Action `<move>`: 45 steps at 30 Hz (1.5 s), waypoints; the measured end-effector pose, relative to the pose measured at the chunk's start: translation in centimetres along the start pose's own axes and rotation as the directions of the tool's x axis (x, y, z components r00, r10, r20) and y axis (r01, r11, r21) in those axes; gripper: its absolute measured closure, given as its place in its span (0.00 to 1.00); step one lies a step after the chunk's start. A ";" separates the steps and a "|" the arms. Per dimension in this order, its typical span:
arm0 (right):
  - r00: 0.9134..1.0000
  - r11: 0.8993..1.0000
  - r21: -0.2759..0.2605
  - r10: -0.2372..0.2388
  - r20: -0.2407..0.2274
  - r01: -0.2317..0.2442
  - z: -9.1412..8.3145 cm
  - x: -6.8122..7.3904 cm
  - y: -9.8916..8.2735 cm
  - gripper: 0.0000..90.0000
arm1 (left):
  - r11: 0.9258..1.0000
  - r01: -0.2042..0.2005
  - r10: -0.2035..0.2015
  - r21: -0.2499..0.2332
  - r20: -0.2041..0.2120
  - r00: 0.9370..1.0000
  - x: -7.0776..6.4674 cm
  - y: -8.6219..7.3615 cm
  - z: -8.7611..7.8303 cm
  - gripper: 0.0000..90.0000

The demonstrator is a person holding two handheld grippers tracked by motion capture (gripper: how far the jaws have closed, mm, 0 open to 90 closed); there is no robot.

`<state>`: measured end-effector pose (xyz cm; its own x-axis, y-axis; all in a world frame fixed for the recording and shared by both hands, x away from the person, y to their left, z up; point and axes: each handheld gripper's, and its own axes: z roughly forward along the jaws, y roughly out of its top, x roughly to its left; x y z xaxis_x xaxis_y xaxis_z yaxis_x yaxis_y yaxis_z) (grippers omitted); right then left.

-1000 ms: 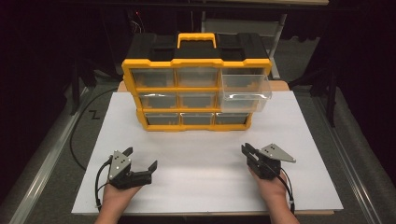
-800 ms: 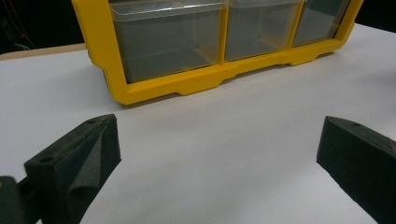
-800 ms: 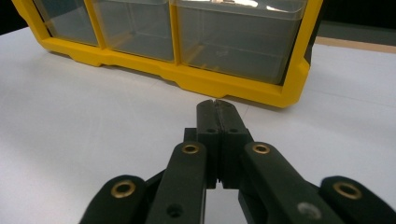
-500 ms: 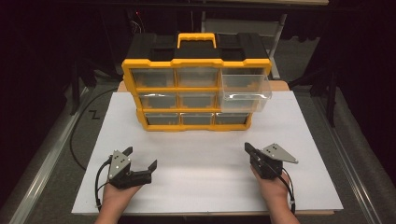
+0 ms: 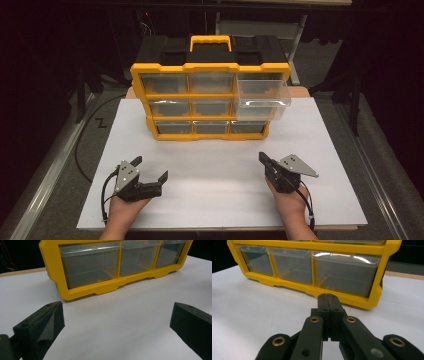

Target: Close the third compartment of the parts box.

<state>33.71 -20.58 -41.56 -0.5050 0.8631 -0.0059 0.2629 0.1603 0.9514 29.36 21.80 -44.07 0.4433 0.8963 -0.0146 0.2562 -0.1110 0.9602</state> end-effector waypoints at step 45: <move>1.000 0.986 -0.167 0.002 0.016 0.000 -2.3 1.0 9.8 1.00 | 1.000 -0.018 0.018 0.009 0.011 1.000 -0.2 -0.1 0.0 0.00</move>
<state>33.88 -19.32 -31.53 -0.4909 0.8712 -0.0086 0.1220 0.0785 0.9894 29.25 21.61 -44.15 0.4569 0.8895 -0.0001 0.2559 -0.1314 0.9577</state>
